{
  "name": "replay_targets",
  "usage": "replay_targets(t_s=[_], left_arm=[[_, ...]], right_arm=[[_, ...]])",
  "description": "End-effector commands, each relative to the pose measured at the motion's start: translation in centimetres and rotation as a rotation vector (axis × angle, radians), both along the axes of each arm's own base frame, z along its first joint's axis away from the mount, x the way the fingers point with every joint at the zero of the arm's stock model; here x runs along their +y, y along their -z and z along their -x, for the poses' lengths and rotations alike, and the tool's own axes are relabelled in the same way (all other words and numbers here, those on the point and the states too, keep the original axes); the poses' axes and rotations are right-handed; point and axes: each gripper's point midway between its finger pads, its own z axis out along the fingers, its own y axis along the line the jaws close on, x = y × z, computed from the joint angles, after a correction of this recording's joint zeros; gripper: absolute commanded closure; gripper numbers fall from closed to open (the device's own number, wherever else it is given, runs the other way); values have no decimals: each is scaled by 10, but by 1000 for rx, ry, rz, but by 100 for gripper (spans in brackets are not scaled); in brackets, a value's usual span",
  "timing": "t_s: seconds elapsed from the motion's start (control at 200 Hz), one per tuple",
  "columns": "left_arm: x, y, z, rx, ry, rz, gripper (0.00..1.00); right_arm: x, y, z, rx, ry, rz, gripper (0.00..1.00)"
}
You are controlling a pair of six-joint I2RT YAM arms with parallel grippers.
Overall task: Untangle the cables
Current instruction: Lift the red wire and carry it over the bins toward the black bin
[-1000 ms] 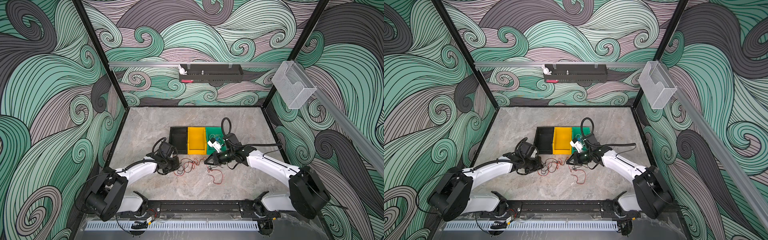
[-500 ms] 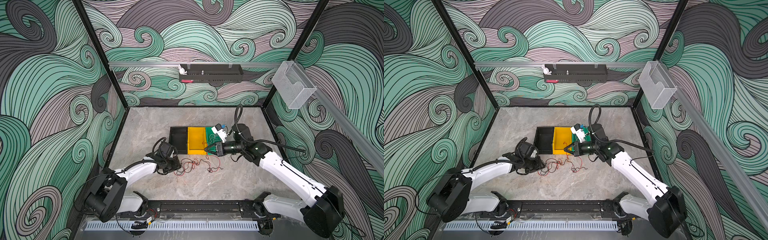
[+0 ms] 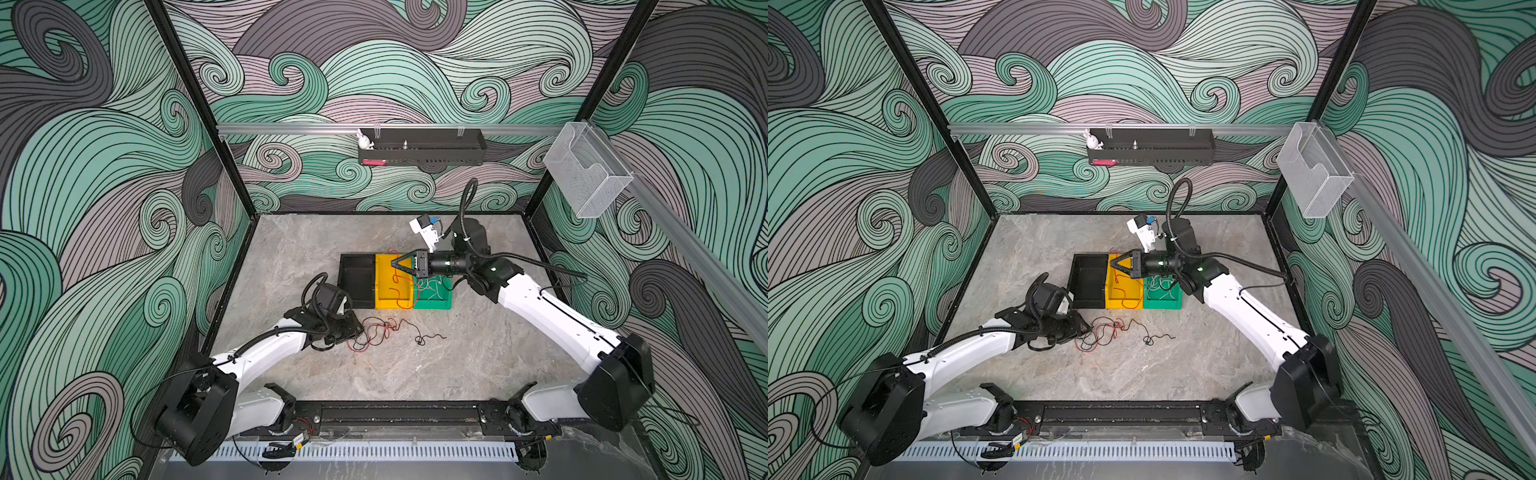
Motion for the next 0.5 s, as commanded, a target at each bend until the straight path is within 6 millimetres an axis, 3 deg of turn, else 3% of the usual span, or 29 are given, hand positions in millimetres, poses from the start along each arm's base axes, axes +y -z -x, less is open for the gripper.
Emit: replay_targets(t_s=[0.0, 0.255, 0.39, 0.495], left_arm=[[11, 1, 5, 7, -12, -30, 63], [21, 1, 9, 11, -30, -42, 63], [24, 3, 10, 19, -36, -45, 63], [25, 5, 11, 28, -34, -48, 63]], right_arm=[[13, -21, -9, -113, -2, -15, 100], [26, 10, -22, -225, 26, 205, 100], [26, 31, -42, -257, 74, 273, 100], [35, 30, -50, -228, 54, 235, 100]])
